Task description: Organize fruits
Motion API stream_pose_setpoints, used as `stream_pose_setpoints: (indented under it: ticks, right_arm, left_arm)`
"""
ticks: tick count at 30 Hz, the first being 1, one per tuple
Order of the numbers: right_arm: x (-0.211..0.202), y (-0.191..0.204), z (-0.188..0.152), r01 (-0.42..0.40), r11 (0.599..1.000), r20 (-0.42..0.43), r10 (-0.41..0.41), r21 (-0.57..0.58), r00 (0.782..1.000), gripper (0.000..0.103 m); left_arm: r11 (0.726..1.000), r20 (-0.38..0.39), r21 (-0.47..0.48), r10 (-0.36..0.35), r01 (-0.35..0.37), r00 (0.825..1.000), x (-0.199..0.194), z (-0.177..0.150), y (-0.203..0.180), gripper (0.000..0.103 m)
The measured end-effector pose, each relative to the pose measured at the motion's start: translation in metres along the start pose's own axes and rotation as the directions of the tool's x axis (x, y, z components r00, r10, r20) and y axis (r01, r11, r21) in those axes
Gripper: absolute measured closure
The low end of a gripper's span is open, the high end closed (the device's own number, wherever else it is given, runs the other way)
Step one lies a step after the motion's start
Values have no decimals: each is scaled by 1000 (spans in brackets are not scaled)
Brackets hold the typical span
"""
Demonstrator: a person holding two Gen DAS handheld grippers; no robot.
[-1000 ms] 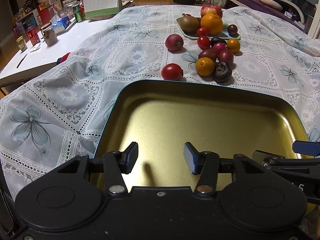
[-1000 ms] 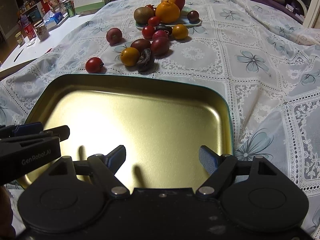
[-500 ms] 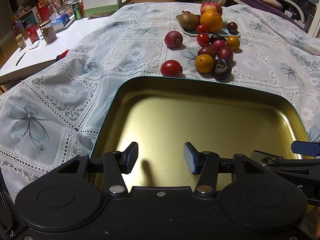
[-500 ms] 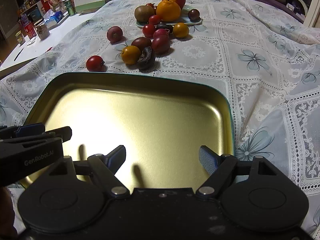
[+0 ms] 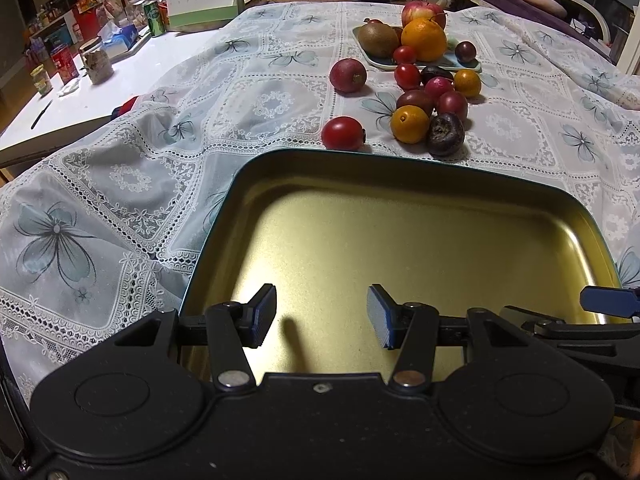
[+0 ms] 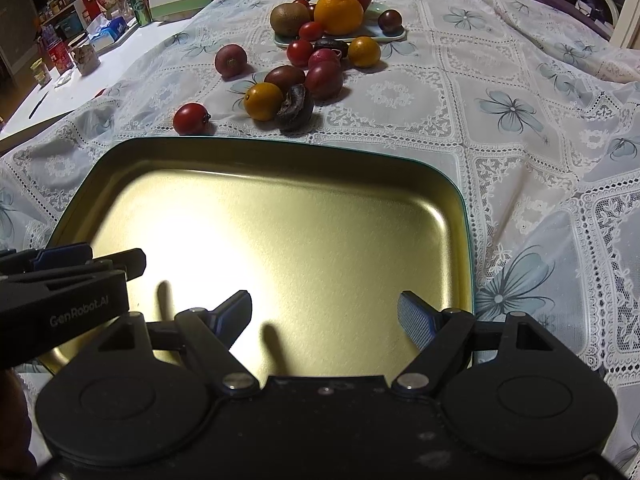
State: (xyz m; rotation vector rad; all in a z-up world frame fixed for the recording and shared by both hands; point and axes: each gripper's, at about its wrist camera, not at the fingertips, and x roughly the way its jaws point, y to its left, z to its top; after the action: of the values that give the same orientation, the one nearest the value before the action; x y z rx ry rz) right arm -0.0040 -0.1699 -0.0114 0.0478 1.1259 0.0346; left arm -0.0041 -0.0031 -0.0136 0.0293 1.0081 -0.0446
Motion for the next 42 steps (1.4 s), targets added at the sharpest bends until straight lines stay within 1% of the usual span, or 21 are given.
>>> stream_pose_setpoints:
  ticks: [10,20,26,30,32,34,39,42]
  right_arm:
    - [1,1,-1,-2,1000,-8,2,1,1000,20]
    - [-1,2,0,-4,1000,3,4,-7,1000,20]
    - [-2,4,1,0,1000,8,0,-18,1000,19]
    - [0,5,1,18,1000,0,-18,-20,1000,20]
    - [-2,4,2,7,1000,11,-7,-20,1000,20]
    - [-5,3,3,-4,1000,33,5,-16,999,20]
    - [-22,-2,14,4,1000,159,-8,21,987,19]
    - [-28,-7,25,-29,999,208,21,37,978,19]
  left_arm:
    - [1000,-11,-6,-5,5,1000,2,1,0,46]
    - [1000,-21,-6,-11,11,1000,2,0,-1,46]
    - [1000,-24,3,11,-11,1000,3,1,-2,46]
    - [1000,-15,-9,7,-7,1000,1,3,1,46]
    - [1000,-9,-16,1,-1,1000,-1,6,3,46]
    - [1000,16,-12,-9,9,1000,-5,11,6,46]
    - [999,58,0,-35,35,998,-12,32,11,46]
    - [999,67,8,-48,47,997,-12,47,13,46]
